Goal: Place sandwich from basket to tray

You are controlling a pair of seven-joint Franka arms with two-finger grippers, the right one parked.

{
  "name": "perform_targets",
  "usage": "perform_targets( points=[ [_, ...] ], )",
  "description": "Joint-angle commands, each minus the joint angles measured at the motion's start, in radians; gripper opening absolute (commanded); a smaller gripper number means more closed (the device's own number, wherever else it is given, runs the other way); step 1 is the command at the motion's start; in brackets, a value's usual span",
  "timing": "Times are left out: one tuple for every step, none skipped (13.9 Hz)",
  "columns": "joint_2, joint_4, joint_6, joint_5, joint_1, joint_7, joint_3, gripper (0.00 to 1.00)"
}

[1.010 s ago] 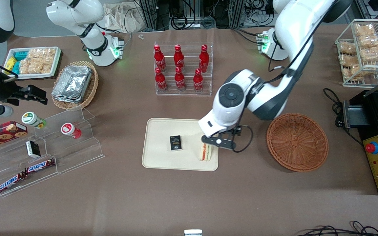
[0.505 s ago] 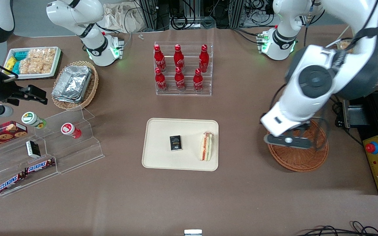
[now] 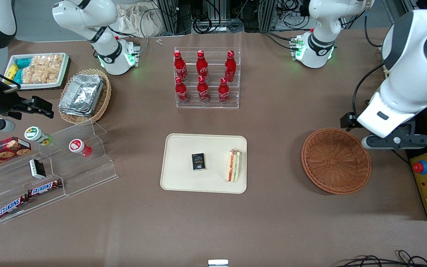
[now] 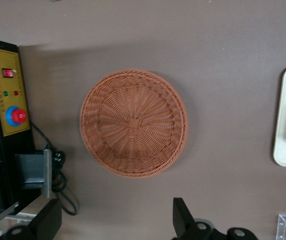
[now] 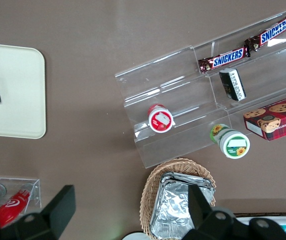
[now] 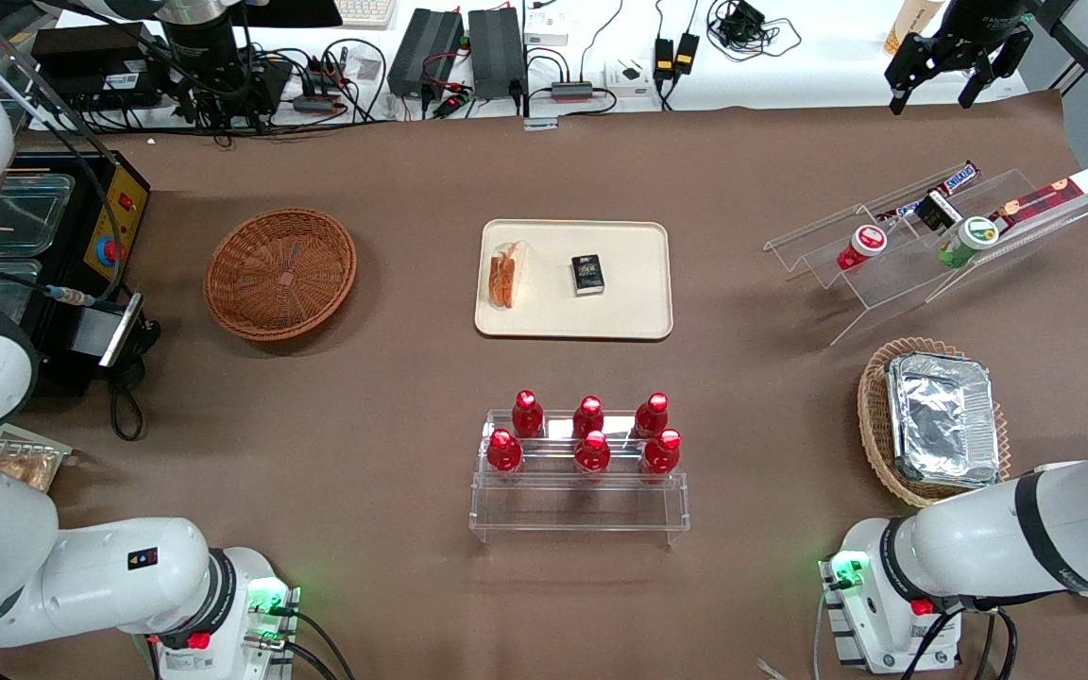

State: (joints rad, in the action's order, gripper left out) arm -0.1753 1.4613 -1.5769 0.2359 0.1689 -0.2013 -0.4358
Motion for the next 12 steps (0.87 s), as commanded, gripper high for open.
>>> perform_targets(
  points=[
    [0.04, 0.025, 0.043, -0.02, 0.049, 0.072, -0.008, 1.0],
    [0.054, 0.027, 0.043, -0.044, 0.061, 0.075, -0.006, 1.0],
    [0.063, 0.031, 0.043, -0.068, 0.087, 0.075, -0.006, 1.0],
    [0.069, 0.033, 0.043, -0.082, 0.109, 0.075, -0.006, 1.0],
    [0.071, 0.034, 0.046, -0.092, 0.112, 0.075, -0.001, 1.0],
    [0.079, 0.036, 0.048, -0.095, 0.101, 0.075, 0.037, 1.0],
    [0.086, 0.039, 0.046, -0.108, 0.062, 0.077, 0.096, 1.0],
    [0.094, 0.046, 0.046, -0.125, -0.001, 0.086, 0.177, 1.0],
    [0.106, 0.059, 0.043, -0.128, -0.059, 0.126, 0.254, 1.0],
    [0.124, 0.082, 0.035, -0.144, -0.095, 0.147, 0.306, 1.0],
    [0.141, 0.103, 0.029, -0.148, -0.103, 0.149, 0.327, 1.0],
    [0.149, 0.114, 0.023, -0.148, -0.103, 0.149, 0.328, 1.0]
  ],
)
